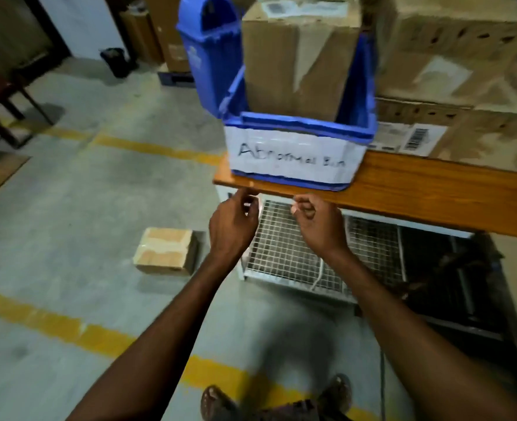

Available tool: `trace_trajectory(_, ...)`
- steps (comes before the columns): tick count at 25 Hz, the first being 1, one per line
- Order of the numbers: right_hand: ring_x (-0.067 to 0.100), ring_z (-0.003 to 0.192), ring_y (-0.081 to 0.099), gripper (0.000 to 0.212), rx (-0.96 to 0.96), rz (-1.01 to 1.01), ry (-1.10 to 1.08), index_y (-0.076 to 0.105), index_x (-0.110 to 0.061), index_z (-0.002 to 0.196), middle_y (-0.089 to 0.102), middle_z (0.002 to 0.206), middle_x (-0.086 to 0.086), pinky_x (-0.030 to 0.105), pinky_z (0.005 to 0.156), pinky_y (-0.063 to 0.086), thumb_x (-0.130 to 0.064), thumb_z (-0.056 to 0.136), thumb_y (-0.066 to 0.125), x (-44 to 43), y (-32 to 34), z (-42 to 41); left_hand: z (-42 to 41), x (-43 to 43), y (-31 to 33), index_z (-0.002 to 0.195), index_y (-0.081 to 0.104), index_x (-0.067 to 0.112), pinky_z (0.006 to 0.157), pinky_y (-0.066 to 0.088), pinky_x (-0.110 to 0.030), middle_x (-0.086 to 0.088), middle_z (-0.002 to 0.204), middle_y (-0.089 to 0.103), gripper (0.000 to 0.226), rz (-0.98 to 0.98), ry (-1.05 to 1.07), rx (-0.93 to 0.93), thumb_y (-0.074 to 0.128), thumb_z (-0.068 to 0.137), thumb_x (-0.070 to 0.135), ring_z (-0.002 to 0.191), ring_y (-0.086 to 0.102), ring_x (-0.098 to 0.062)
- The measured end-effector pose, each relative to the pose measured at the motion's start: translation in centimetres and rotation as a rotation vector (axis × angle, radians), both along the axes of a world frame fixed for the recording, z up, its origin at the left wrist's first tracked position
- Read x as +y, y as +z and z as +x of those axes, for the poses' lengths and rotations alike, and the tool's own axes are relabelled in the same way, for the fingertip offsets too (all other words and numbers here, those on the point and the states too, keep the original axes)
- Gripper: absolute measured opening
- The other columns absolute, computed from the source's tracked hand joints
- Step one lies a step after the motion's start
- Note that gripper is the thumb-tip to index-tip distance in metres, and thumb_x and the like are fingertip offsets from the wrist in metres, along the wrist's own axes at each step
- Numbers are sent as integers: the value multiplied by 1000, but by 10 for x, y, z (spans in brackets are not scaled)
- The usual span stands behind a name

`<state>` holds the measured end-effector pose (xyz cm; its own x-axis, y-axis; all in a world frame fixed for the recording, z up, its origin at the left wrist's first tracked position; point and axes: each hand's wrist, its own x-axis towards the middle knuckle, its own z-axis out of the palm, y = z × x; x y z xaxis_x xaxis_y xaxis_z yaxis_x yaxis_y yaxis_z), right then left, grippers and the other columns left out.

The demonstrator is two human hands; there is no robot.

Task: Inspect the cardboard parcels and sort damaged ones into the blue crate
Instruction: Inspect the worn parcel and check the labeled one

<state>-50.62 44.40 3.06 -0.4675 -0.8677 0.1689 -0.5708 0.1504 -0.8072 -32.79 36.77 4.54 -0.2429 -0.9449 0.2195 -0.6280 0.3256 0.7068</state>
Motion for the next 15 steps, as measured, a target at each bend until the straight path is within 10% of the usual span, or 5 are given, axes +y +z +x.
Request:
trace_trajectory(7, 9, 98, 70, 37, -98, 126, 258, 62, -21, 130, 71, 116, -6, 37, 90, 58, -23, 94, 72, -99, -22, 193, 218, -80, -38, 112, 60, 16, 67, 51, -25, -4, 112, 73, 15, 817, 565, 1054, 63, 103, 28, 83, 72, -16)
trace_trajectory(15, 21, 118, 63, 50, 61, 411, 493, 55, -23, 138, 64, 134, 3, 35, 99, 50, -42, 95, 70, -264, -85, 288, 334, -184, -103, 116, 61, 15, 69, 51, -25, -1, 108, 74, 14, 848, 867, 1183, 60, 103, 21, 86, 73, -16)
